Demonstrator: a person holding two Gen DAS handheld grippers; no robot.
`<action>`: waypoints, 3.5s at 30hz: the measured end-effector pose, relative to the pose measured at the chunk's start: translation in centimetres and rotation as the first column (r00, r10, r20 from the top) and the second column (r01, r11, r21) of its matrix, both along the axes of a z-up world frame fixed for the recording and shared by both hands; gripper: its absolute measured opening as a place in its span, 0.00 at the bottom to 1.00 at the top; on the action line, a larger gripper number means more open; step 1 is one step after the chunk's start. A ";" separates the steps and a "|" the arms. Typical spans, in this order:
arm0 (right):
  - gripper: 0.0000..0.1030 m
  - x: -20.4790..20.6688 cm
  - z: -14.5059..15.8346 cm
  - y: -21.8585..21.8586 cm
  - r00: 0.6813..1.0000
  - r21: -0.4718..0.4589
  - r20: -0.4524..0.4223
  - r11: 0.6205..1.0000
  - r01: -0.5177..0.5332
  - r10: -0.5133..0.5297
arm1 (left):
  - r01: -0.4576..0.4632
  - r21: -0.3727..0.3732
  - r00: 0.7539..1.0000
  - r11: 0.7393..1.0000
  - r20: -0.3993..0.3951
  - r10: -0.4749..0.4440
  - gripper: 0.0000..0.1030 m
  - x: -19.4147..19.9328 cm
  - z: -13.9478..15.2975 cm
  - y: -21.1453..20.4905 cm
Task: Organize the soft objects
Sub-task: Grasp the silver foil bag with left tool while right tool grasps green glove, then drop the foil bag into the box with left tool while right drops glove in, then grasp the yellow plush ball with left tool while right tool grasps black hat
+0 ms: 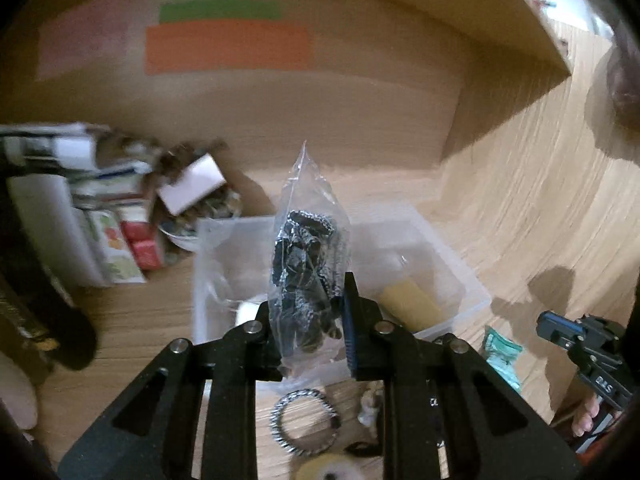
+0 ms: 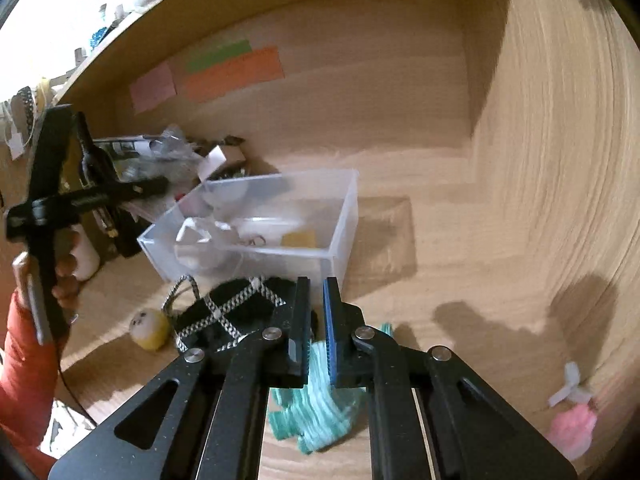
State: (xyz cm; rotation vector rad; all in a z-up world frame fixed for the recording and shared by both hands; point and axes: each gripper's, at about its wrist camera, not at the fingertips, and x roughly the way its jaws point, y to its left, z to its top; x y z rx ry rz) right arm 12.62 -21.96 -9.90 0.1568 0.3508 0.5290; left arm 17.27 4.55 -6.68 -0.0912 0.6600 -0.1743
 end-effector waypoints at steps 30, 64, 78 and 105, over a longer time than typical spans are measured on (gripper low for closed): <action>0.12 1.7 -3.6 1.5 0.993 -0.107 -0.115 0.994 0.025 -0.037 | 0.042 0.036 0.997 0.998 -0.061 -0.040 0.62 0.2 -2.0 -1.5; 0.21 9.3 2.5 9.1 0.997 -0.158 -0.067 0.986 -0.057 0.047 | -0.025 0.038 0.987 0.999 -0.161 0.030 0.87 -8.6 -7.7 -0.1; 0.86 1.5 0.3 8.6 0.989 -0.175 -0.038 0.974 -0.145 0.140 | -0.014 -0.002 0.983 1.000 -0.183 0.013 0.43 -9.1 -8.8 -1.0; 0.18 -1.6 -0.8 6.6 0.993 -0.134 -0.015 0.984 -0.119 0.118 | -0.059 -0.008 0.998 0.998 -0.038 0.058 0.42 -10.8 -4.1 -0.1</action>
